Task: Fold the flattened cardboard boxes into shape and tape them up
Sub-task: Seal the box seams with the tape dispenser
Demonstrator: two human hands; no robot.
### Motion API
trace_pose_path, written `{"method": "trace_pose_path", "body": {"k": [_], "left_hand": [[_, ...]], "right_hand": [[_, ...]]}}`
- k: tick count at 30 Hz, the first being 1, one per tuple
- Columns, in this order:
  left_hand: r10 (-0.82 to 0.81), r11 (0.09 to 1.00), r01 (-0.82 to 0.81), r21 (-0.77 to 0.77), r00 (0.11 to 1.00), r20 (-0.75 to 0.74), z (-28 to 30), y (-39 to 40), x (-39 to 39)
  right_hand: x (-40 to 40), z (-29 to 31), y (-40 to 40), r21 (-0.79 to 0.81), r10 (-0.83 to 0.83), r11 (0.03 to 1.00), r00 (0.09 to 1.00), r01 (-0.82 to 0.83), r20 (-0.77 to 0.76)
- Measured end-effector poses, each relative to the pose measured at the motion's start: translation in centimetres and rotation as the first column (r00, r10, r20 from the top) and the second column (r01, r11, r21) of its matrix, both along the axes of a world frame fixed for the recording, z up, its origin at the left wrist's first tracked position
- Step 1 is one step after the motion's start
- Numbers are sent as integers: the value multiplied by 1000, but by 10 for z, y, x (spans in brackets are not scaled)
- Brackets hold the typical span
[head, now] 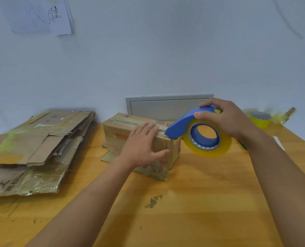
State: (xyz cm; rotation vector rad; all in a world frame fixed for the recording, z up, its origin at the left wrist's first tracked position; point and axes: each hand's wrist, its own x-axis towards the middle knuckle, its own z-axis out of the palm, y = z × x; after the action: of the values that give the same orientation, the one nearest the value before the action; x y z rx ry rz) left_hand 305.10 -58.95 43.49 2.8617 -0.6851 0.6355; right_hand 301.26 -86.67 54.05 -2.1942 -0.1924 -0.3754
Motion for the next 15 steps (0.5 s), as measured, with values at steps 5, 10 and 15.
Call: {"method": "trace_pose_path", "body": {"k": [5, 10, 15], "left_hand": [[76, 977, -69, -201, 997, 31, -2, -37, -9], [66, 964, -48, -260, 996, 59, -5, -37, -5], [-16, 975, 39, -218, 994, 106, -3, -20, 0]], "right_hand": [[-1, -5, 0, 0, 3, 1000, 1000, -3, 23], [-2, 2, 0, -19, 30, 999, 999, -30, 33], [-5, -8, -7, 37, 20, 999, 999, -21, 37]]}}
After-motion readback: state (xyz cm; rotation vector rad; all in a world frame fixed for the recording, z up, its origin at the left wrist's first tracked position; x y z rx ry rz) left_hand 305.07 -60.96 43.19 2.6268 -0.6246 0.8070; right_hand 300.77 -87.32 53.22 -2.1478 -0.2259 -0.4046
